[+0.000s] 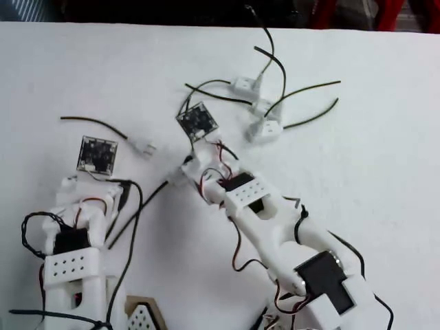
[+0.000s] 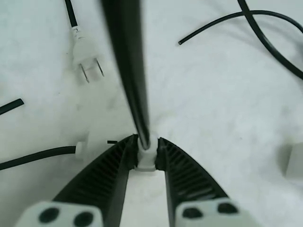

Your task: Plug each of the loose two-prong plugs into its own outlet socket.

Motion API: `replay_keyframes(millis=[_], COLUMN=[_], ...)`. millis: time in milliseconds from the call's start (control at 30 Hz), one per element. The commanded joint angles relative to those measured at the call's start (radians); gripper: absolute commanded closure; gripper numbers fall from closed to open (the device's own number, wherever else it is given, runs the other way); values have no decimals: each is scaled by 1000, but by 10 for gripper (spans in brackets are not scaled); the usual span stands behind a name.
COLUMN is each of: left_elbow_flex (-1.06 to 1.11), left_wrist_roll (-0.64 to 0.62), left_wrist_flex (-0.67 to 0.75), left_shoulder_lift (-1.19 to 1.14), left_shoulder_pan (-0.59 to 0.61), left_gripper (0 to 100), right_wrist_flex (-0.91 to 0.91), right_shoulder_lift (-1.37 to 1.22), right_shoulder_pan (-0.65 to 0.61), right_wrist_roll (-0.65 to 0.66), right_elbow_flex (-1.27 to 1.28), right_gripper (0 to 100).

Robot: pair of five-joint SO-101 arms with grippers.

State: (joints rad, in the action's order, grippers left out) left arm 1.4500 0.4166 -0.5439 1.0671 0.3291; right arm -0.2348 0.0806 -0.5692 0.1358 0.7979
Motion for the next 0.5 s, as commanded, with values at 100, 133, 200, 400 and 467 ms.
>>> replay_keyframes(millis=[100,133,200,400,467], left_elbow_flex=[-3,-3,-3,-3,-3], left_wrist_roll=[8,8,8,8,8], left_wrist_flex=[21,21,21,21,21], left_shoulder_lift=[19,19,19,19,19], left_shoulder_pan=[1,1,1,1,1], left_gripper=[695,695,695,696,696], right_wrist_flex=[-7,-7,-7,-15,-7], right_shoulder_lift=[-48,-73,-111,-136,-128], right_shoulder_pan=[-5,-12,-22,-19,-2], right_wrist_roll=[5,5,6,6,6], right_elbow_flex=[-14,-17,-18,-40,-43], right_gripper=[981,981,981,981,981])
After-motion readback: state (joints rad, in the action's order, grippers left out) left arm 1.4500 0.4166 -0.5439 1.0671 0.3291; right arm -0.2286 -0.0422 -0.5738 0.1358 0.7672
